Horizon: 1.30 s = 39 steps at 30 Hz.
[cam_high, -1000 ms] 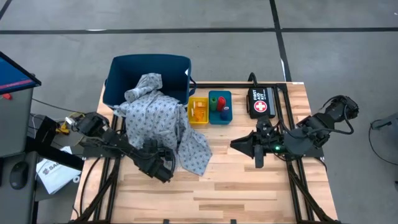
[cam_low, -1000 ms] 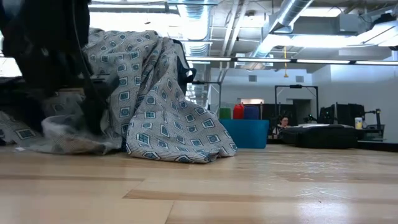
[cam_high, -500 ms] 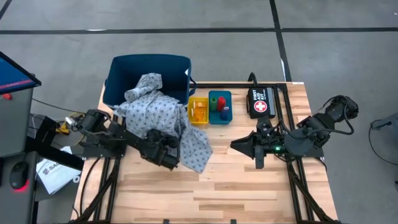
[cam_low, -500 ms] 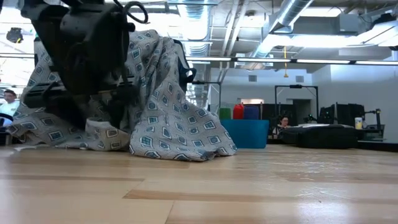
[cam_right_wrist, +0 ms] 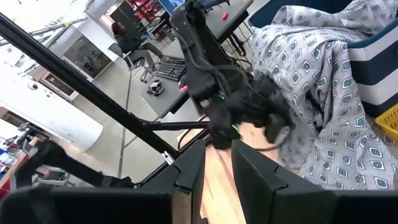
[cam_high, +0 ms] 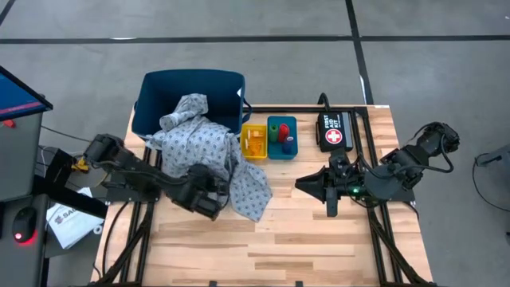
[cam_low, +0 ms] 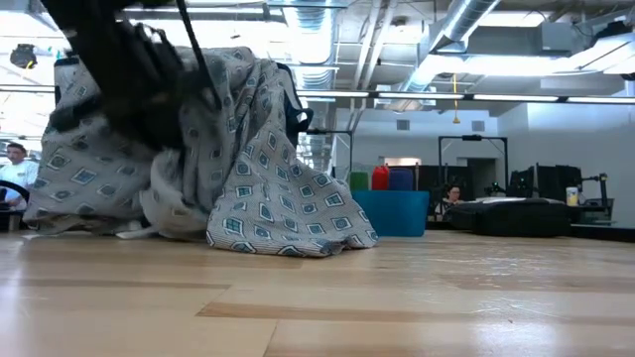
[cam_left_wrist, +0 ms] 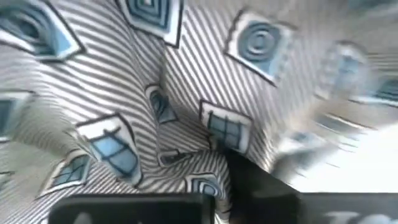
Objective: Pick & place medical supplies in basket/bin
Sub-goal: Put the blue patient gown into the left blue bin
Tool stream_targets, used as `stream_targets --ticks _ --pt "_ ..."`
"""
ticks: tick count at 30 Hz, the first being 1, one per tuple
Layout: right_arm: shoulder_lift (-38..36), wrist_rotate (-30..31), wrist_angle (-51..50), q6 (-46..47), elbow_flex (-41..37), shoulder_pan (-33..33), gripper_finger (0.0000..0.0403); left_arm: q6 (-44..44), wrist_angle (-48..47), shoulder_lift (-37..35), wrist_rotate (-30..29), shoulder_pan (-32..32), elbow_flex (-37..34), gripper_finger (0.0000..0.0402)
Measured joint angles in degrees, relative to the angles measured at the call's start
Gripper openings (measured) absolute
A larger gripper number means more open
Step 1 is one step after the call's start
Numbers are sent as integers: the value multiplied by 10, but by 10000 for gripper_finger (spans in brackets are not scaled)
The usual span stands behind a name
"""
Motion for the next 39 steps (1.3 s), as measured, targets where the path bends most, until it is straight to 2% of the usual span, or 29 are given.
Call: stream_targets --ticks 5,10,13,16,19,24,30,34,39 --pt "0 0 2 -10 0 0 77 90 77 -87 -12 -58 0 1" --pt "0 0 1 -17 0 0 77 168 202 -139 -79 -126 0 1" --pt "0 0 0 -17 0 0 77 257 316 -148 -115 -150 2 0" --pt "0 0 0 -17 0 0 77 387 411 -148 -176 -151 25 0" --pt "0 0 0 -16 0 0 77 550 487 -151 -225 -124 62 0" --pt "0 0 0 -12 0 -1 77 900 629 -187 -230 -72 130 0" --pt "0 0 0 -13 0 -1 77 1210 661 -249 -229 4 187 0" --pt "0 2 1 -15 0 -5 77 1343 664 -287 -217 93 207 0" --pt "0 16 1 -17 0 -8 77 1363 646 -295 -171 241 209 0"
